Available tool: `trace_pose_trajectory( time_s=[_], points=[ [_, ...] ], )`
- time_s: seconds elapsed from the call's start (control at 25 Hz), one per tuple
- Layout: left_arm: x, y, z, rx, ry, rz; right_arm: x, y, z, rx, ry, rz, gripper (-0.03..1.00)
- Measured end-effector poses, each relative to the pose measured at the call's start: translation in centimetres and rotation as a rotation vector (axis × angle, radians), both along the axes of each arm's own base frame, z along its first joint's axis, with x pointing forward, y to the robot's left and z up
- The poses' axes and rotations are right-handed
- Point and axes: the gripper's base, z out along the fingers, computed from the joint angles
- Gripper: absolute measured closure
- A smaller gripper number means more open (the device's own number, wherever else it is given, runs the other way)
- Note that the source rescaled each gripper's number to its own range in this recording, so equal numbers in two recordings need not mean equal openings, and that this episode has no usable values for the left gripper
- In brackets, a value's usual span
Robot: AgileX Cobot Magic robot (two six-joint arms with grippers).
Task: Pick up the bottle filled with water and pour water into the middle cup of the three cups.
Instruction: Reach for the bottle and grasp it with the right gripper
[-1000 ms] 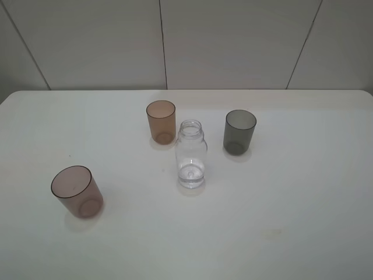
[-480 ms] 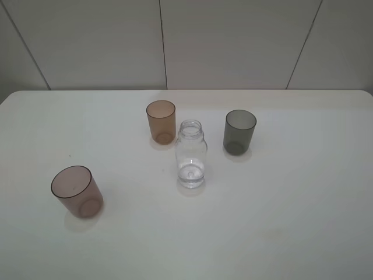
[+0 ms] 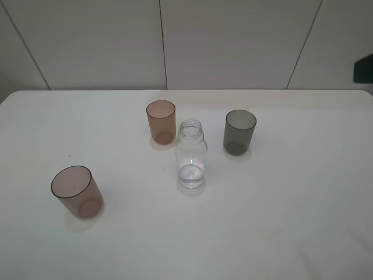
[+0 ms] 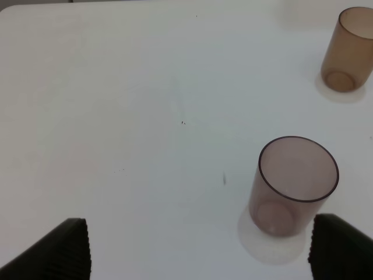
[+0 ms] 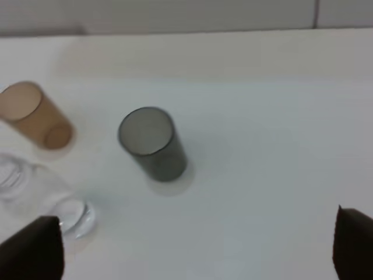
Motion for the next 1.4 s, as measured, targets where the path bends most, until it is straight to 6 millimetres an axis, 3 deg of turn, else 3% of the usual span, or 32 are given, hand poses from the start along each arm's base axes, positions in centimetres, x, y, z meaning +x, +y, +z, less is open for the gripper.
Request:
trace_pose_trajectory(
  time_s=[0.12,0.28,0.6,0.8,1.4],
  points=[
    [0.0,0.0,0.0,0.000,0.000,0.000,1.6,3.0,-0.4,-0.025,-0.051,0.166,-0.03],
    [0.0,0.0,0.0,0.000,0.000,0.000,1.4,5.9,-2.3,-0.013,-0.090,0.321,-0.03],
    [0.0,0.0,0.0,0.000,0.000,0.000,-1.2,7.2,-10.0,0.112,-0.215,0.429,-0.03],
    [0.0,0.0,0.0,0.000,0.000,0.000,-2.3,7.6,-13.2,0.193,-0.341,0.471,-0.03],
    [0.0,0.0,0.0,0.000,0.000,0.000,1.2,11.5,-19.8,0.150,-0.441,0.509,-0.03]
  ],
)
